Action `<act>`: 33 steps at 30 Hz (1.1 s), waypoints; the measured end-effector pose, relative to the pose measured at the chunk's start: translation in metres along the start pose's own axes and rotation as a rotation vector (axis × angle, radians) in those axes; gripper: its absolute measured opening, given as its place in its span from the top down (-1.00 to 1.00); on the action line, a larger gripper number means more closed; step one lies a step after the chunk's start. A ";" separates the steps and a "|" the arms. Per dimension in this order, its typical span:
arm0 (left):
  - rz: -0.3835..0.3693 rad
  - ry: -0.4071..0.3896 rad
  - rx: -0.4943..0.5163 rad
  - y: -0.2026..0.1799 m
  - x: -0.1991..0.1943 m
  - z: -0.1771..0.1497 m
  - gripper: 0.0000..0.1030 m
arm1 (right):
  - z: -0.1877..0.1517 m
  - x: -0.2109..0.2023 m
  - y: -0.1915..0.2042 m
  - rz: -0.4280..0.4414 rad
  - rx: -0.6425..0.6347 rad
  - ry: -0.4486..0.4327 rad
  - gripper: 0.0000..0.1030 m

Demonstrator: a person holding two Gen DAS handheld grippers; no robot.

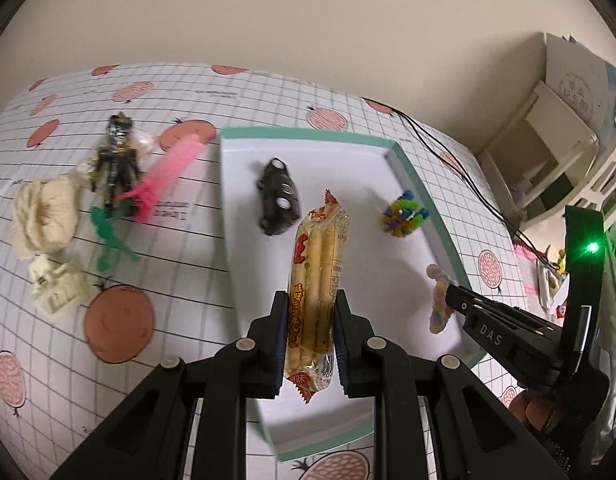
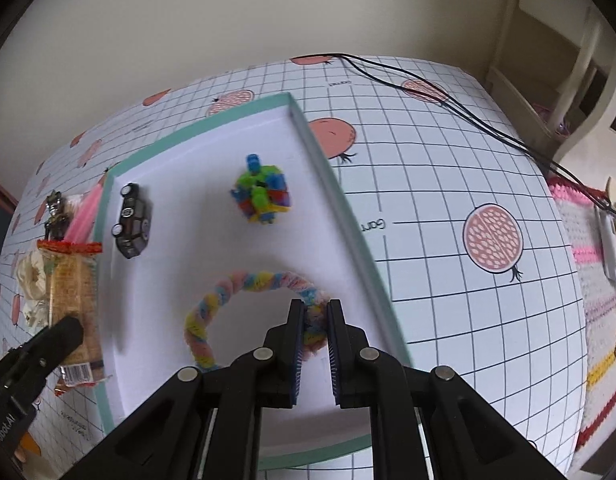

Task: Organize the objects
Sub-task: 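Carry the snack bar over the tray with the left gripper while the right gripper carries the rope there, then lower the snack bar into the tray and open the left gripper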

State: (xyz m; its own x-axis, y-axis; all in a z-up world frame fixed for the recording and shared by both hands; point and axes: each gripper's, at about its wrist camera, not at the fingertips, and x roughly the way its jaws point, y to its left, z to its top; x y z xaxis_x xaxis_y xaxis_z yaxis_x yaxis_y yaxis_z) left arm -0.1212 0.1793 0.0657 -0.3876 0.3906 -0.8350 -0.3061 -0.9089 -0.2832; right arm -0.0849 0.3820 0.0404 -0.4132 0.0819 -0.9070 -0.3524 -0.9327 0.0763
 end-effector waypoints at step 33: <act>-0.010 0.078 -0.068 0.012 0.031 -0.005 0.34 | 0.001 0.011 0.022 -0.035 -0.069 0.028 0.70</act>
State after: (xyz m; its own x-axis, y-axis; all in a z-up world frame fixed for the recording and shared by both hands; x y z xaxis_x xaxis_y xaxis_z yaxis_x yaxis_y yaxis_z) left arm -0.1321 0.1792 0.0342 -0.3153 0.3900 -0.8652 -0.2493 -0.9137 -0.3210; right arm -0.0979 0.3626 0.0323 -0.3775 0.1062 -0.9199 -0.3068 -0.9516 0.0160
